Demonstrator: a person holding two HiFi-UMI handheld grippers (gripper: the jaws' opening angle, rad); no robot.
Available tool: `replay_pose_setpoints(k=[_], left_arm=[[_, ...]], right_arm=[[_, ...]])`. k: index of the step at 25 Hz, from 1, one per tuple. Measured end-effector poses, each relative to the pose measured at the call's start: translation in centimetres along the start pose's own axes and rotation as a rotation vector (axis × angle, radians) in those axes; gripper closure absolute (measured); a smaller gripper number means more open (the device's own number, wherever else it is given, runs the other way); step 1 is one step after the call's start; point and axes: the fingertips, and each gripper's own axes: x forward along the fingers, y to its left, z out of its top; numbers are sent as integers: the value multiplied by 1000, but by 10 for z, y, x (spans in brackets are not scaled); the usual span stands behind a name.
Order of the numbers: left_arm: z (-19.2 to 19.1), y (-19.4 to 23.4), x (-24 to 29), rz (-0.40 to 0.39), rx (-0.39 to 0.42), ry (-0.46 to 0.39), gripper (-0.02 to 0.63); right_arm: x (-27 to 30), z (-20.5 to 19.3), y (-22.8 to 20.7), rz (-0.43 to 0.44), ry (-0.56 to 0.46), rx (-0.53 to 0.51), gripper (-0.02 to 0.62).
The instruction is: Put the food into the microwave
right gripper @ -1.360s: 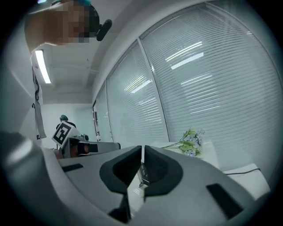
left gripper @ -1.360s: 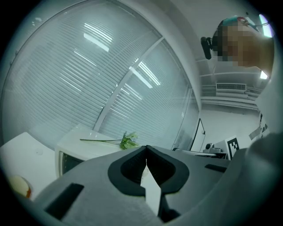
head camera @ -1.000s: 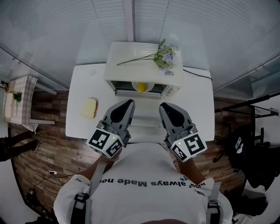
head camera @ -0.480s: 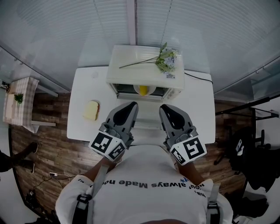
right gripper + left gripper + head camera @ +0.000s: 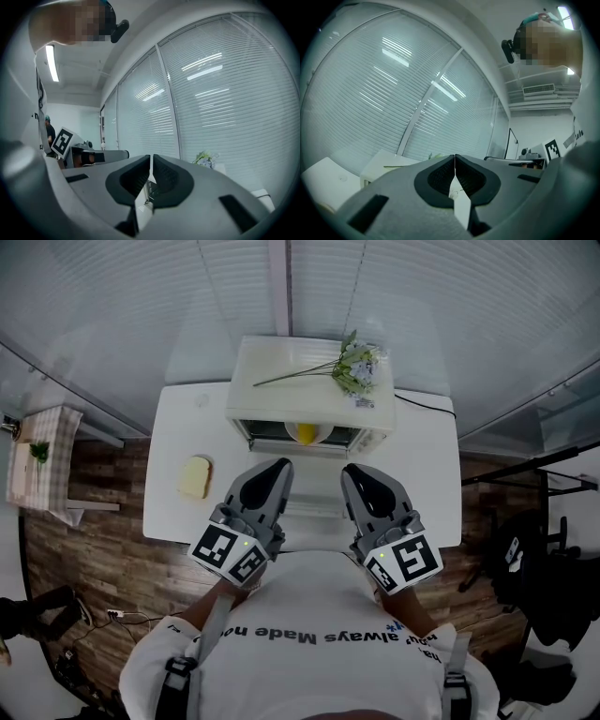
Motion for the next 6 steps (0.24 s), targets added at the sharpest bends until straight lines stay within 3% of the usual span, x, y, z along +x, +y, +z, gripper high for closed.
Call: replay_pose_setpoints(k=[6], left_arm=[[1,-1,1,-4,-9,-3,594]], right_arm=[[-2,2,-3,-5,-2,-3,569]])
